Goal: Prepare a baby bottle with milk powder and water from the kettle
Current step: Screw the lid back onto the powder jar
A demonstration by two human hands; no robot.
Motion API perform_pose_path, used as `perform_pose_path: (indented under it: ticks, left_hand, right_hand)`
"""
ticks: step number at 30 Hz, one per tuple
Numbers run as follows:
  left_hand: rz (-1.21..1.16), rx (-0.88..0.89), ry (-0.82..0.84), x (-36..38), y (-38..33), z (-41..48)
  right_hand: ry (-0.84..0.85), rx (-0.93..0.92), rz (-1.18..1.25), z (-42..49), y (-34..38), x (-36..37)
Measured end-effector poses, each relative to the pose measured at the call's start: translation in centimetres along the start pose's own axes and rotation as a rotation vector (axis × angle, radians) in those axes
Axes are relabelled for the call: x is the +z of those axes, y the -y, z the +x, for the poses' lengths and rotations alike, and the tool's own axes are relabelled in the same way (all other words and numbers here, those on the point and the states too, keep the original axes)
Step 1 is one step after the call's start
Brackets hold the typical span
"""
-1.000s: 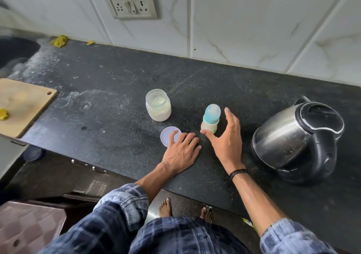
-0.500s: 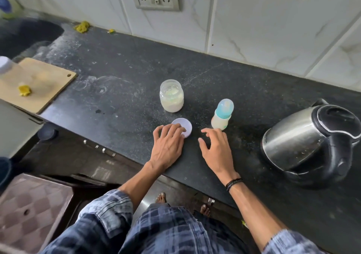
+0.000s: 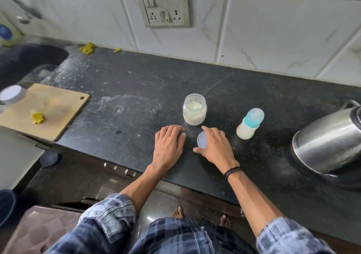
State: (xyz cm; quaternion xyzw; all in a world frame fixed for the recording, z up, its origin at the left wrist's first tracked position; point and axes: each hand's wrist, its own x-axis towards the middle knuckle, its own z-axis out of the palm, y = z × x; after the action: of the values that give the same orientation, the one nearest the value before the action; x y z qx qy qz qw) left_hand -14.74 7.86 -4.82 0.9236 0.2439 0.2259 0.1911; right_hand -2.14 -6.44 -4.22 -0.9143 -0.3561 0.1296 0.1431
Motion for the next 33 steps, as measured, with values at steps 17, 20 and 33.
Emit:
perform_pose_path:
  ticks: [17,20,33]
  left_hand:
    - [-0.207,-0.192,0.000,-0.7,0.1,4.0]
    - [-0.278,-0.238,-0.006,-0.4,-0.1,4.6]
    - [-0.533,-0.397,0.211,0.7,-1.4,8.4]
  right_hand:
    - [-0.201,0.165,0.535,1.8,0.4,-6.9]
    - [-0.310,0.097,0.715,2.0,0.6,-8.5]
    - [-0.470,-0.144,0.758,8.2,2.4,-8.9]
